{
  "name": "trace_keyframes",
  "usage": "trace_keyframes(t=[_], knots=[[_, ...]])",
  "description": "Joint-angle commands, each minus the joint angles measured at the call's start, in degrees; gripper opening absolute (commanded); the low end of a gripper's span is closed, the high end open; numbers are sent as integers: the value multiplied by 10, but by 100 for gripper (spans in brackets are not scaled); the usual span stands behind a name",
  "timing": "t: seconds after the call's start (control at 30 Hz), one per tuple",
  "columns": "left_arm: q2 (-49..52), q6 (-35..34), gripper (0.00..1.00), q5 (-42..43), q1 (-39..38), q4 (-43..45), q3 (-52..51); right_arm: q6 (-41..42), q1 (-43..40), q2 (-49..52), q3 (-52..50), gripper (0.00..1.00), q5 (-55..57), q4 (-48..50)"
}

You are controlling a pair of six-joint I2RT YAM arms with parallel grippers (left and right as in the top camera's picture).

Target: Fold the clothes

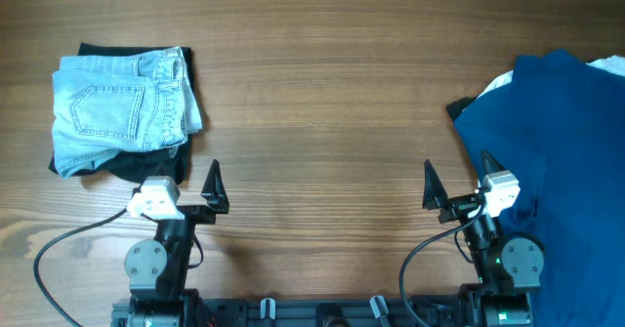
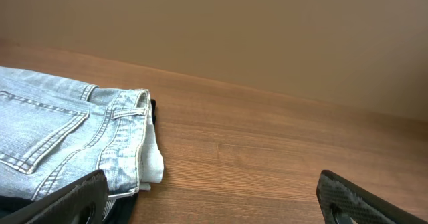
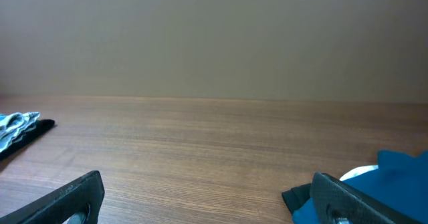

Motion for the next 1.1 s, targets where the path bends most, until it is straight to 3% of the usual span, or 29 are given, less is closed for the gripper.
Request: trace_keyframes(t=[0.0,0.4,0.73,0.87,1.0,1.07], knots=[[-4,5,100,3,5,-2,-3,-5,-2,-1,0,100,-9,2],[-4,5,100,3,4,-2,-3,2,-2,-1,0,100,-9,2],[7,5,100,21,4,14,57,125,-2,6,55,100,-42,31],[99,5,100,20,4,-48,146,156,-2,68,124,100,-69,-21],[259,5,100,24,4,-86,263,156,-2,212,233,100,-69,-95],[368,5,100,33,4,-144,368,154,-3,309,318,100,-68,-158]])
